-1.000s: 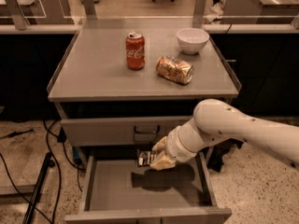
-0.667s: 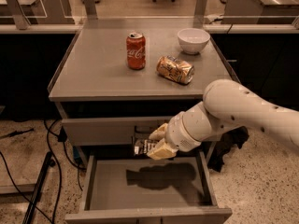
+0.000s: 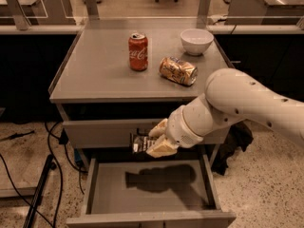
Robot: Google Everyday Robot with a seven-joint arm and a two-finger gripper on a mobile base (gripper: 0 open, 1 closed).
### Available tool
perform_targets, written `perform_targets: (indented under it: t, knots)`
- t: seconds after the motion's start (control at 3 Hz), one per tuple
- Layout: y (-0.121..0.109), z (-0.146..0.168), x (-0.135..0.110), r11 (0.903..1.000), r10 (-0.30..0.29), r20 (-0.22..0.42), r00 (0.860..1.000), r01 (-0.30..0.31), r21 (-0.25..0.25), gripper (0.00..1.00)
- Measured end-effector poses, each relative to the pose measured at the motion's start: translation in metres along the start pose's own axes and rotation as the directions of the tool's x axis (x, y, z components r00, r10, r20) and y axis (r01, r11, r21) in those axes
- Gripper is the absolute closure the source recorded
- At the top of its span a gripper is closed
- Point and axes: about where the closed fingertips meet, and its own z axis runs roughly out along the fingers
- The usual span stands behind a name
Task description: Pick rxbar chocolate from middle drawer and place on counter
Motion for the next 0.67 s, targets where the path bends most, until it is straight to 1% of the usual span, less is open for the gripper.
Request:
perform_targets:
  t: [0.33,0.67]
  knots:
    - [-0.001,-0.029,-0.043,0.9993,-0.032,-0.032,0.999,0.032,0.017,1.0]
    - [-0.016,-0.049,-0.085,0.9953,-0.085,-0.052,0.995,0.087,0.042,1.0]
